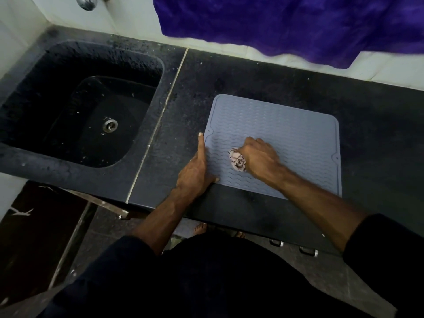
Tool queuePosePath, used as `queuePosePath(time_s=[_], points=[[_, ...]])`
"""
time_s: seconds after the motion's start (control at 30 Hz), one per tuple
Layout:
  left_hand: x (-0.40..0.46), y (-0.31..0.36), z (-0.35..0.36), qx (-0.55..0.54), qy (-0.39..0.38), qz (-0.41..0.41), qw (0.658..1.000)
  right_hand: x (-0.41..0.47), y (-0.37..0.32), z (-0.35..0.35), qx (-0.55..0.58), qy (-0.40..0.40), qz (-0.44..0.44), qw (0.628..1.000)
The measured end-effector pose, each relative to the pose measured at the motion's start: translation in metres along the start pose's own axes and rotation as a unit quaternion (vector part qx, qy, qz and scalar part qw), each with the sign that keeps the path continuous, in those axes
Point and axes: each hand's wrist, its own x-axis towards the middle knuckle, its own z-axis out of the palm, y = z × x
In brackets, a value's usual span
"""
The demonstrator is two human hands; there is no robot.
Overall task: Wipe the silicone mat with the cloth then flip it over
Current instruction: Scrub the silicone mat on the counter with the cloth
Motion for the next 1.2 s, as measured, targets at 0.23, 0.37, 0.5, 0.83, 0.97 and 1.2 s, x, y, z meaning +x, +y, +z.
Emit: queuePosePath(time_s=[0.23, 0.37, 0.5, 0.83, 0.97, 1.2], points=[[0.003, 0.001, 0.002, -0.008, 0.004, 0.006, 1.0, 0.015, -0.059, 0.005, 0.056, 0.022, -0.06, 0.996], [0.003, 0.002, 0.001, 0.0, 0.004, 0.007, 1.0, 0.001, -0.037, 0.007, 0.024, 0.024, -0.054, 0.998], [0.0, 0.005, -0.003, -0.001, -0.011, 0.005, 1.0, -0.017, 0.0, 0.007, 0.021, -0.006, -0.043, 0.999], [0.002, 0.01, -0.002, 0.009, -0.027, -0.028, 0.999, 0.0, -0.039, 0.017, 0.026, 0.041, -0.059, 0.997], [-0.005, 0.012, -0.006, 0.031, -0.028, -0.018, 0.999, -0.029, 0.001, 0.025, 0.031, 0.035, -0.049, 0.998], [-0.007, 0.017, -0.006, 0.057, -0.028, -0.013, 0.998, -0.024, 0.015, 0.013, 0.027, 0.033, -0.017, 0.999]])
